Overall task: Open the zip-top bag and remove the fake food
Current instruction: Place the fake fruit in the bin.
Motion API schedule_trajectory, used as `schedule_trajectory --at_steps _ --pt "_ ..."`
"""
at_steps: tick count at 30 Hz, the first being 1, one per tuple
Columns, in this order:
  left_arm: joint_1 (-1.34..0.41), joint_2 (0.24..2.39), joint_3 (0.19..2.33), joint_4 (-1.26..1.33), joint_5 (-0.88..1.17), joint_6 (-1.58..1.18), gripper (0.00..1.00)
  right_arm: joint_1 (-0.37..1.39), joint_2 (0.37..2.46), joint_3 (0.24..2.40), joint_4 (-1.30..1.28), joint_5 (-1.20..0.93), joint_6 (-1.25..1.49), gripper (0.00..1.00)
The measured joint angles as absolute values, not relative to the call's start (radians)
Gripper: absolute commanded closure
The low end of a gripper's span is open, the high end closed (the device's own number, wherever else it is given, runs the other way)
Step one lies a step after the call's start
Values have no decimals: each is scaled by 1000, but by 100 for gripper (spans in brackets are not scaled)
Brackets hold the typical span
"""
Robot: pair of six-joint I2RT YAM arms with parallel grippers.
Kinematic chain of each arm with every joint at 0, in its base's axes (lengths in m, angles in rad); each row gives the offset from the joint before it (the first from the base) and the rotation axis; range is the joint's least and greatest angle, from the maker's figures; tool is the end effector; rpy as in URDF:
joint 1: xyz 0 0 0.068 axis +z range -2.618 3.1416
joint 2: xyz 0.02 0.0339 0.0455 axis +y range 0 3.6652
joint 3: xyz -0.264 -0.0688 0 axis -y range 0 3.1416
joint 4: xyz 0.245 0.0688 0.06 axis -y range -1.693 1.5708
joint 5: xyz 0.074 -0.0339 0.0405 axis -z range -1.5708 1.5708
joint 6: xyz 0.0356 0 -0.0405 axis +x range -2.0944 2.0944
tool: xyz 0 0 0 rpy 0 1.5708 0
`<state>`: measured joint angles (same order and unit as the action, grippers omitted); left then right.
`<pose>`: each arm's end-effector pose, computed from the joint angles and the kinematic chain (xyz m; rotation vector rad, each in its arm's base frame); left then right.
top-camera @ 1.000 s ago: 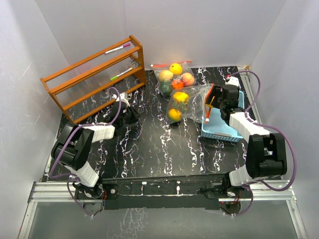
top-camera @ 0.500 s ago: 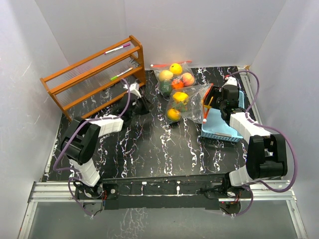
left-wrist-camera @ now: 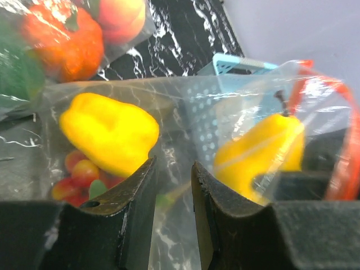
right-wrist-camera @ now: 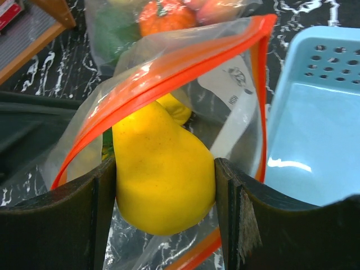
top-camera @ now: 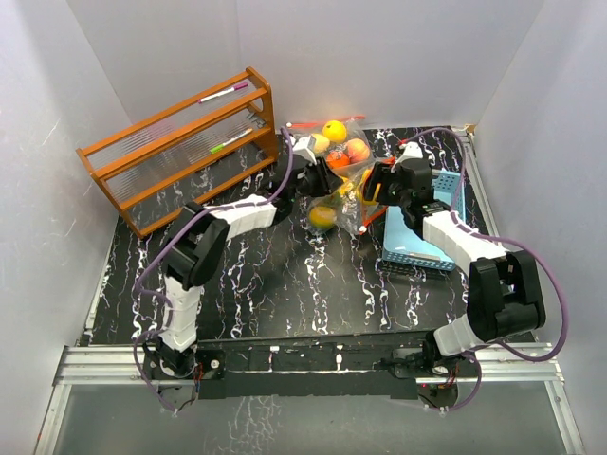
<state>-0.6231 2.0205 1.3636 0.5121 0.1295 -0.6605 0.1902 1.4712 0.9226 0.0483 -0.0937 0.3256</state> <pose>0.3819 -0.2801 0.2334 0.0684 1.8322 -1.0427 0.3235 0.0657 0.2471 0.0836 2.0932 0.4116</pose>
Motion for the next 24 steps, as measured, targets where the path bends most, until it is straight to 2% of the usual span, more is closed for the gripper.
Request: schedule_trajectory --at_steps 9,24 --pt "-633 2205 1417 484 163 -692 70 230 1481 933 22 -104 326 82" --pt "-606 2119 1199 591 152 -723 72 238 1414 948 -51 -65 290 82"
